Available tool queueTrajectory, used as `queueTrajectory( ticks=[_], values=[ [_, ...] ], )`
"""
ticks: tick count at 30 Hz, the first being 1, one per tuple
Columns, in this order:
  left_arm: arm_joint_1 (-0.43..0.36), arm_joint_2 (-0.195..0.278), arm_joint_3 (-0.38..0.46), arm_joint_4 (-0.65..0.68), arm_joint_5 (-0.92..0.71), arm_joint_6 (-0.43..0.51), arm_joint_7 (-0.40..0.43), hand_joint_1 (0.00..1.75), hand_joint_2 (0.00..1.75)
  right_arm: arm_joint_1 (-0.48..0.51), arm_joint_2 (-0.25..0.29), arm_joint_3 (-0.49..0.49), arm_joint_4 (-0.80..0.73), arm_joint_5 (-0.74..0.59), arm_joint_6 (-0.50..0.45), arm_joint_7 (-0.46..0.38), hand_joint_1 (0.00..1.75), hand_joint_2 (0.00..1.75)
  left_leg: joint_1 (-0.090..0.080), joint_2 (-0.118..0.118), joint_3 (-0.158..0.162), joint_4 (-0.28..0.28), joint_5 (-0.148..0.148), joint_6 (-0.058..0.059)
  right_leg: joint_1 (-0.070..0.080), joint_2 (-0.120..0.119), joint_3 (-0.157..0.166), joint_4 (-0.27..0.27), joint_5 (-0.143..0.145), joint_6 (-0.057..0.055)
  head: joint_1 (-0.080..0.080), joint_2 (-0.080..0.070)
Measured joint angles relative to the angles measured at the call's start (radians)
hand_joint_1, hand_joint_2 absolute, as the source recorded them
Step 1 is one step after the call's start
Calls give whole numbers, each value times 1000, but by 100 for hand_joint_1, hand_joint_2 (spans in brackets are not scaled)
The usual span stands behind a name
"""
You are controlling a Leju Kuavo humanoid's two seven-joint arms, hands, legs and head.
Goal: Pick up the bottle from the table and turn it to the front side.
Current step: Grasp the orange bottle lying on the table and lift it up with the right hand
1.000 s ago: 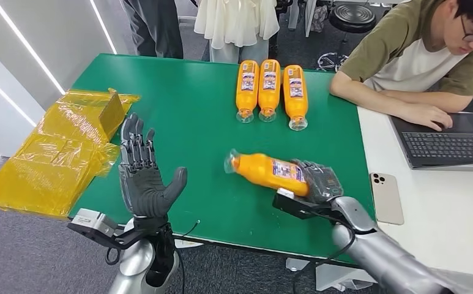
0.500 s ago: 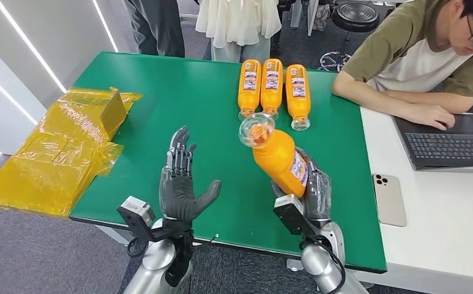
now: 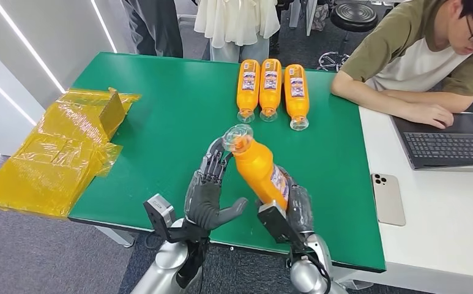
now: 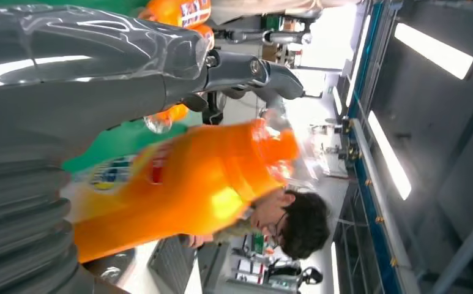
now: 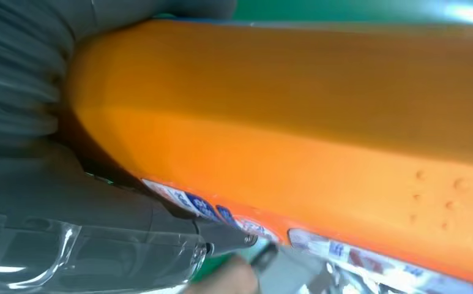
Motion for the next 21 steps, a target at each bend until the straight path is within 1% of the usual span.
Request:
queueTrajectory(
  ticks=[4, 9, 16, 21],
  values=[
    [0, -1, -1, 0, -3, -4, 6, 0, 175, 11, 0, 20, -1, 23, 23, 27, 175, 175, 0, 0, 0, 0, 0, 0, 0, 0, 0, 0, 0, 0, 0, 0],
    [0, -2, -1, 0, -3, -16, 13, 0, 175, 30, -1, 33, -18, 93, 40, 57, 175, 175, 0, 0, 0, 0, 0, 0, 0, 1, 0, 0, 0, 0, 0, 0],
    [-1, -2, -1, 0, -3, -18, 14, 0, 175, 48, -1, 37, -41, 117, 56, 69, 175, 175, 0, 0, 0, 0, 0, 0, 0, 1, 0, 0, 0, 0, 0, 0],
    [-8, -4, -1, 0, -1, -27, 16, 0, 175, 74, -5, 37, -66, 196, 126, 93, 175, 175, 0, 0, 0, 0, 0, 0, 0, 0, 0, 0, 0, 0, 0, 0]
  ],
)
